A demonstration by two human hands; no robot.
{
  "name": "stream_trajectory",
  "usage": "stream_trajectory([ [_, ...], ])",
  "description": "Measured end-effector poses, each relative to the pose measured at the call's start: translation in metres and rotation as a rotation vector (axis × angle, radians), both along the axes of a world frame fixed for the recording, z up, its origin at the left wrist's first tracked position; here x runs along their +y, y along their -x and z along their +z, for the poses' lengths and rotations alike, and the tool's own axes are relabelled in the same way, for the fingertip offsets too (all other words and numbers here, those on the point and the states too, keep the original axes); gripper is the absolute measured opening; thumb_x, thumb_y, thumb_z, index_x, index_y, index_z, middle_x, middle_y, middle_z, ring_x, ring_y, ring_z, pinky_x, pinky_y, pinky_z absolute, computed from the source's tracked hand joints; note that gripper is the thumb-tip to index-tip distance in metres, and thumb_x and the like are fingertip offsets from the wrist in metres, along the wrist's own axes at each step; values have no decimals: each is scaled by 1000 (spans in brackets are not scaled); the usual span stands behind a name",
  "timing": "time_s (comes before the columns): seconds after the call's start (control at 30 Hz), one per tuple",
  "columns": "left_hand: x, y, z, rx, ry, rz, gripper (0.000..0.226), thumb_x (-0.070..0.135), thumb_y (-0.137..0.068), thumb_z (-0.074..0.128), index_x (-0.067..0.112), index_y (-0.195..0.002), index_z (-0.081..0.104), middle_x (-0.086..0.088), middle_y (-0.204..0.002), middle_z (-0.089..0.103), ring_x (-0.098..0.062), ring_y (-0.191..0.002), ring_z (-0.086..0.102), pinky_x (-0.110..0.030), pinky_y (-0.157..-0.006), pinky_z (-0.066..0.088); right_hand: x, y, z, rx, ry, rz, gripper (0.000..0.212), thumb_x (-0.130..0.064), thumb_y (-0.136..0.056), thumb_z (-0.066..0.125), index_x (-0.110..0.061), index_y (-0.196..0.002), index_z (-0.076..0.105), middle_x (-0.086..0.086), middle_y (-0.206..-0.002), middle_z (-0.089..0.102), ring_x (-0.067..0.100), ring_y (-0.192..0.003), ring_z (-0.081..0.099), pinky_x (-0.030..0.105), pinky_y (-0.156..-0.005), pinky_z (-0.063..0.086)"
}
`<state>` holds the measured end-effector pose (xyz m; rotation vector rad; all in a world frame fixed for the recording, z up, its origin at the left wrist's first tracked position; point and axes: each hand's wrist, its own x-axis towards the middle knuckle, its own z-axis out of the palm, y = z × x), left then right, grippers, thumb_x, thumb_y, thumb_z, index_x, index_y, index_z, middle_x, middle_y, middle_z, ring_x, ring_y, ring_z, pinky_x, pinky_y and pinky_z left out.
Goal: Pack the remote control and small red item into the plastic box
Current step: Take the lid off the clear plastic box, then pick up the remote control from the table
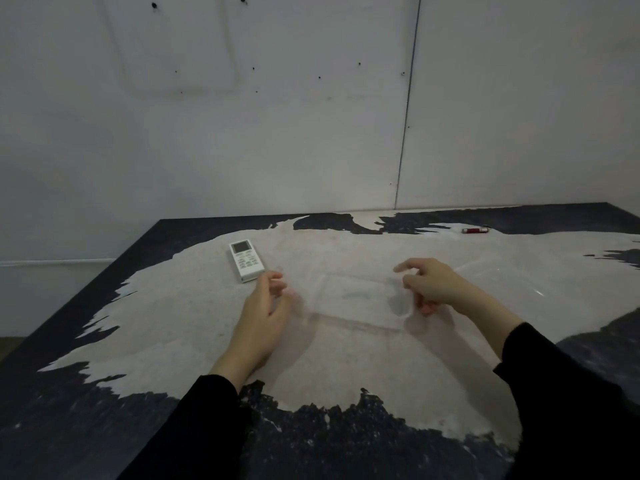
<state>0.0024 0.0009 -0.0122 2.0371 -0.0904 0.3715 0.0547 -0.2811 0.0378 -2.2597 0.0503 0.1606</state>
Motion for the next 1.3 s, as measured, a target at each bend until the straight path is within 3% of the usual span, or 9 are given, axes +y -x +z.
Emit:
stream_trajectory([
  [0.13, -30, 15, 5, 72, 213, -132, 41, 43, -89, 51, 37, -128, 41, 14, -122, 52, 2, -111, 50, -20, -85, 41, -13, 33, 3, -42, 110, 152, 33, -9, -87, 45, -26, -111, 60, 9, -79, 60, 20, -62, 57, 27, -52, 49],
  [0.23, -54, 25, -1, 98, 148, -170, 42, 37, -92, 49, 37, -133, 40, 13, -127, 52, -5, -114, 51, -29, -92, 44, -17, 49, -5, -168, 143, 133, 32, -12, -88, 49, -21, -117, 61, 12, -93, 64, 21, -78, 58, 25, -64, 45],
  [0.43, -66, 21, -1, 71, 197, -128, 21, 27, -92, 49, 33, -109, 60, 8, -110, 63, -9, -98, 60, -28, -84, 51, -21, 63, -23, -305, -29, -82, 26, -12, -90, 49, -18, -110, 64, 5, -90, 61, 14, -68, 54, 21, -57, 42],
  [0.63, -48, -2, 11, 4, 180, -11, 23, 38, -92, 46, 26, -103, 63, 10, -105, 63, -6, -97, 57, -26, -80, 47, -15, 65, -26, -284, -206, -85, 27, -17, -92, 50, -16, -117, 61, 9, -107, 65, 21, -99, 59, 38, -93, 48],
  [0.73, -12, -30, 22, -121, -3, 262, 19, 31, -89, 53, 20, -103, 61, -1, -109, 62, -15, -96, 57, -35, -83, 48, -16, 63, -27, -293, -287, -132, 24, -19, -92, 48, -15, -111, 62, -1, -95, 66, -5, -83, 60, 11, -77, 46],
  [0.8, 13, -51, 24, -59, -193, 462, 38, 35, -82, 60, 15, -114, 54, -11, -120, 54, -28, -108, 51, -40, -91, 42, -16, 59, -26, -289, -296, -155, 23, -22, -94, 45, -15, -108, 63, -12, -87, 62, -14, -70, 56, 1, -61, 41],
  [0.9, 33, -73, 21, 222, -398, 599, 80, 57, -69, 65, 9, -128, 39, -17, -131, 45, -38, -121, 41, -48, -99, 32, -17, 55, -26, -271, -273, -144, 26, -24, -95, 43, -14, -106, 64, 2, -95, 68, 4, -83, 60, 14, -69, 42],
  [1.0, 38, -85, 15, 362, -536, 666, 94, 73, -64, 56, 6, -127, 41, -18, -130, 50, -37, -120, 42, -50, -98, 30, -17, 53, -25, -268, -254, -127, 31, -25, -96, 38, -15, -105, 66, 6, -99, 68, 18, -94, 59, 32, -80, 43],
  [1.3, 31, -68, 12, 274, -568, 605, 55, 48, -73, 58, 9, -111, 57, -19, -115, 56, -37, -108, 48, -46, -94, 29, -18, 54, -26, -273, -239, -97, 29, -25, -96, 39, -17, -100, 66, 3, -92, 69, 18, -94, 59, 33, -84, 43],
])
